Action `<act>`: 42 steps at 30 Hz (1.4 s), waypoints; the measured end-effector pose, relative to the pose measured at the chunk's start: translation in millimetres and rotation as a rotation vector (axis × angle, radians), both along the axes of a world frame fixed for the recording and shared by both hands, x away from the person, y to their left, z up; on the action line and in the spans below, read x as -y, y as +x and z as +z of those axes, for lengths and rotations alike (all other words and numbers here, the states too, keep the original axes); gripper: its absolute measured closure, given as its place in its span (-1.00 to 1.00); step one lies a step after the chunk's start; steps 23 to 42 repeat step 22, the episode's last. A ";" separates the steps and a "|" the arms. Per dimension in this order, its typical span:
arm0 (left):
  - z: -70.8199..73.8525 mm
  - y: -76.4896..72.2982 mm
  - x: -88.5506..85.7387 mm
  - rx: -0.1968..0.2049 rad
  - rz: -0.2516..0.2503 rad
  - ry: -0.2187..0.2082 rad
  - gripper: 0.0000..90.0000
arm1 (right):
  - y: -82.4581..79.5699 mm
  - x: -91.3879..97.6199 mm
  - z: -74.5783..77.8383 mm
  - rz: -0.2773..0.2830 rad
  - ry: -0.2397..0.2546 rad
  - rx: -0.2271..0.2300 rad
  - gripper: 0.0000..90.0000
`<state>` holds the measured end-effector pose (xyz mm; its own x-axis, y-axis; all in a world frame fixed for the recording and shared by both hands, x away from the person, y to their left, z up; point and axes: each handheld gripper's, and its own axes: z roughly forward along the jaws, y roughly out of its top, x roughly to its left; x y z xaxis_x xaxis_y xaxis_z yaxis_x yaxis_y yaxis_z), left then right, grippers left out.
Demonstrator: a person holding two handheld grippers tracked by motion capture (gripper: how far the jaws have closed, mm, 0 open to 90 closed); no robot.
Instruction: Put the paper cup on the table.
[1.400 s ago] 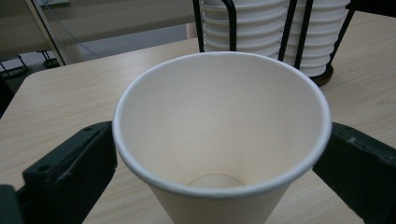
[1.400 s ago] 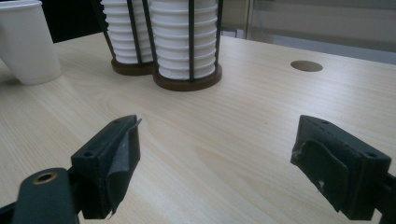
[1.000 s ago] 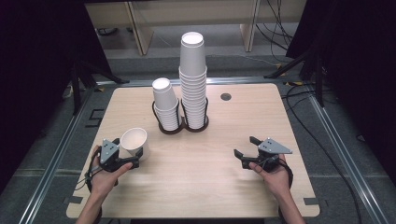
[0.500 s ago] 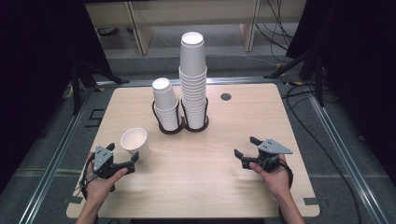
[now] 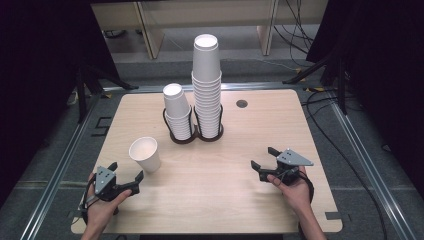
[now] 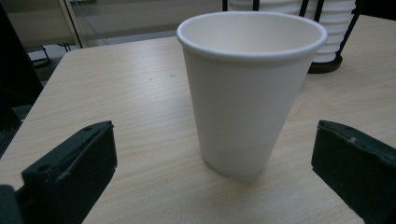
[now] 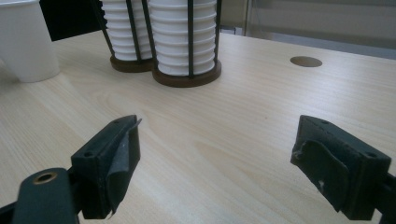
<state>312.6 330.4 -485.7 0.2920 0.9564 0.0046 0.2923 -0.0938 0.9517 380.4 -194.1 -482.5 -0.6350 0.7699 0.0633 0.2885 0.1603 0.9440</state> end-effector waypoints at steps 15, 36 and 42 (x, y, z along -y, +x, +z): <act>-10.1 -6.3 -3.6 0.008 0.007 -0.010 -1.00 | 0.7 -2.8 -5.2 0.022 -0.007 0.026 -0.66; -10.1 -6.1 -5.2 0.030 0.018 -0.030 -1.00 | -0.6 -3.7 -3.5 0.020 0.011 0.012 -0.66; -10.1 -6.1 -5.2 0.030 0.018 -0.030 -1.00 | -0.6 -3.7 -3.5 0.020 0.011 0.012 -0.66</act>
